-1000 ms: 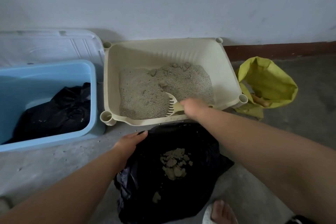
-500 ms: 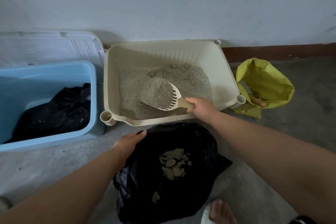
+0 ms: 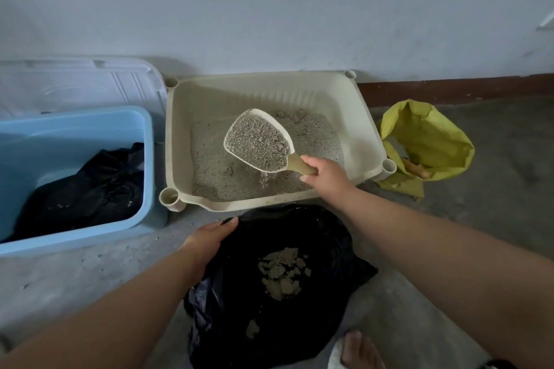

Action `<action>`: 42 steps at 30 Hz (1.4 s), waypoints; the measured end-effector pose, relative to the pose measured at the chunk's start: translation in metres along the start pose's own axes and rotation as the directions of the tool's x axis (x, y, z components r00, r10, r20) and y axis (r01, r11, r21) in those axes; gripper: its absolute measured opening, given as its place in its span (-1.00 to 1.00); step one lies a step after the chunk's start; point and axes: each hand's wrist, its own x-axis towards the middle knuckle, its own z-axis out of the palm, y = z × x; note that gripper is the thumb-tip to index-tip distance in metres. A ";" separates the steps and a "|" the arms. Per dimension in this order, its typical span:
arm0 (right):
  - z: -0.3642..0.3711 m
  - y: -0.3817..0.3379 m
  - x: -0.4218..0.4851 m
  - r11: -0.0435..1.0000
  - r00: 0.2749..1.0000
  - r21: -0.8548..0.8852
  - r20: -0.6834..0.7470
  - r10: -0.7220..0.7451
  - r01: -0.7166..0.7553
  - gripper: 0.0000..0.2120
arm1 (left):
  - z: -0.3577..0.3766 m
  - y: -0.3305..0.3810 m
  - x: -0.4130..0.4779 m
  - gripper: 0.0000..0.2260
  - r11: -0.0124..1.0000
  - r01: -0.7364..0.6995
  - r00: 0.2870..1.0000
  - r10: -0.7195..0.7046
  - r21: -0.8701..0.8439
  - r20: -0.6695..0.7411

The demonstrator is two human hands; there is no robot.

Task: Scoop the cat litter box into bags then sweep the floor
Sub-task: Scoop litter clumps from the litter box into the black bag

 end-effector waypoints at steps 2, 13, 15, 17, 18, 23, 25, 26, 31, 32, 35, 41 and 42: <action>-0.002 -0.002 -0.001 1.000 1.000 0.008 -0.008 -0.002 0.002 -0.46 | 0.000 -0.001 0.001 -0.80 1.000 -0.008 1.000 0.008 -0.002 -0.002; -0.007 -0.011 -0.003 0.997 0.999 0.070 -0.051 -0.013 0.016 -0.45 | 0.000 0.000 0.003 -0.86 0.999 -0.026 1.000 0.027 -0.039 0.012; -0.006 -0.010 -0.002 0.998 0.999 0.060 -0.049 -0.012 0.014 -0.45 | 0.001 0.001 0.002 -0.87 0.999 -0.031 0.999 0.031 -0.032 0.015; -0.006 -0.009 -0.003 0.999 0.999 0.040 -0.042 -0.009 0.011 -0.45 | 0.000 0.001 0.003 -0.86 0.999 -0.025 1.000 0.025 -0.025 0.013; -0.006 -0.009 -0.003 1.000 0.999 0.023 -0.040 -0.010 0.011 -0.45 | 0.000 0.000 0.004 -0.84 0.999 -0.023 1.000 0.023 -0.023 0.014; -0.013 -0.010 -0.008 0.996 0.996 -0.067 -0.061 -0.058 0.054 -0.46 | -0.003 -0.002 0.008 -0.78 0.999 -0.018 1.000 0.018 -0.028 0.014; -0.015 -0.009 -0.015 0.992 0.993 -0.085 -0.064 -0.096 0.090 -0.46 | -0.003 -0.002 0.010 -0.77 0.999 -0.026 1.000 0.027 -0.033 0.008; -0.016 -0.008 -0.019 0.991 0.992 -0.084 -0.066 -0.105 0.100 -0.47 | -0.004 -0.003 0.011 -0.76 0.999 -0.028 1.000 0.028 -0.036 0.002; -0.020 -0.001 -0.029 0.990 0.992 -0.107 -0.085 -0.098 0.088 -0.47 | -0.003 -0.003 0.014 -0.72 0.999 -0.030 1.000 0.030 -0.039 0.001; -0.022 0.000 -0.029 0.989 0.993 -0.124 -0.082 -0.090 0.080 -0.47 | -0.004 -0.004 0.015 -0.71 0.999 -0.027 1.000 0.026 -0.037 -0.003; -0.024 0.001 -0.027 0.984 0.996 -0.168 -0.060 -0.063 0.052 -0.47 | -0.002 -0.004 0.017 -0.73 0.999 -0.030 1.000 0.029 -0.043 -0.011; -0.026 0.002 -0.025 0.967 0.998 -0.251 -0.029 -0.048 0.039 -0.48 | -0.001 -0.007 0.019 -0.67 0.999 -0.028 1.000 0.027 -0.029 -0.014; -0.026 0.003 -0.025 0.966 0.998 -0.256 -0.027 -0.050 0.041 -0.48 | -0.001 -0.007 0.020 -0.67 0.999 -0.026 1.000 0.026 -0.023 -0.013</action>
